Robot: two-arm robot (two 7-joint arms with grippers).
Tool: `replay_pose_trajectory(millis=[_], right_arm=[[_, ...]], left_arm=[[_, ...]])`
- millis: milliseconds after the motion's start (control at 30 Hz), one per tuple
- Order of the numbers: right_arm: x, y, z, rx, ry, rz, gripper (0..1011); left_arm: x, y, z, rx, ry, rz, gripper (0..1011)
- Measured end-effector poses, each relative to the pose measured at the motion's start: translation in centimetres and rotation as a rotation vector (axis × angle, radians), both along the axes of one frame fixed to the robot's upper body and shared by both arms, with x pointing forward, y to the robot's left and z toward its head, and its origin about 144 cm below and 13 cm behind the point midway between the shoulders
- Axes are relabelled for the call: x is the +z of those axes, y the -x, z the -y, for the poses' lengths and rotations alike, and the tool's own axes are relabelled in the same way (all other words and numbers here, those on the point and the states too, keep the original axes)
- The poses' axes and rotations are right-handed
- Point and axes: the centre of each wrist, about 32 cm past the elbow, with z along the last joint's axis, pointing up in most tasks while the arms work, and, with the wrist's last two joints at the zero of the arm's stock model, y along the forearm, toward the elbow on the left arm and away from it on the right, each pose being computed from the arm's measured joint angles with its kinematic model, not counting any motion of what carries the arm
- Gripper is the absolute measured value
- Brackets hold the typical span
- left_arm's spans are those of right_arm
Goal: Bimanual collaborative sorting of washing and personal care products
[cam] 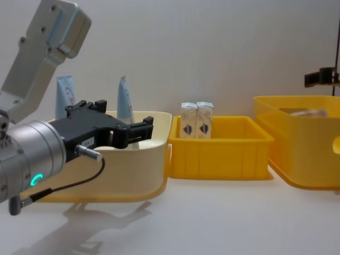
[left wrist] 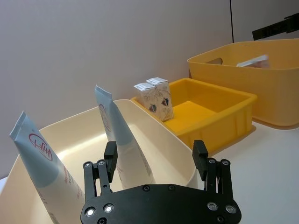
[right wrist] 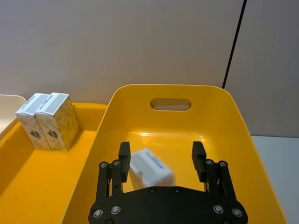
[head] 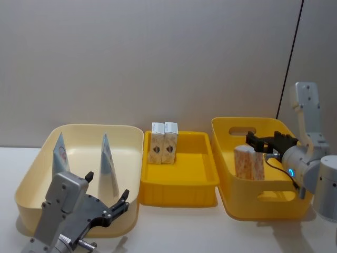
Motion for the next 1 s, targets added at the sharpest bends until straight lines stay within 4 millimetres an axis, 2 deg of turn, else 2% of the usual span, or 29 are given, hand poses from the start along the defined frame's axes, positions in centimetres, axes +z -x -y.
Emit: replay_pose_trajectory(millis=[233,300,700,1000], right_arm=[[-0.2,-0.1,0.0,0.003,-0.001,-0.015,980],[-0.2,-0.2,0.0,0.003,-0.002,-0.018,1001],[-0.1,0.8,-0.2,0.029,-0.004,0.036,1001],[0.1,3.1,-0.8,0.086,-0.004,0.146,1001]], left_arm=[[0.0,0.0,0.0,0.0,0.0,0.0,1003],[0.0,0.0,0.0,0.0,0.0,0.0,1003],[0.0,0.0,0.0,0.0,0.0,0.0,1003],[0.0,0.0,0.0,0.0,0.0,0.0,1003]])
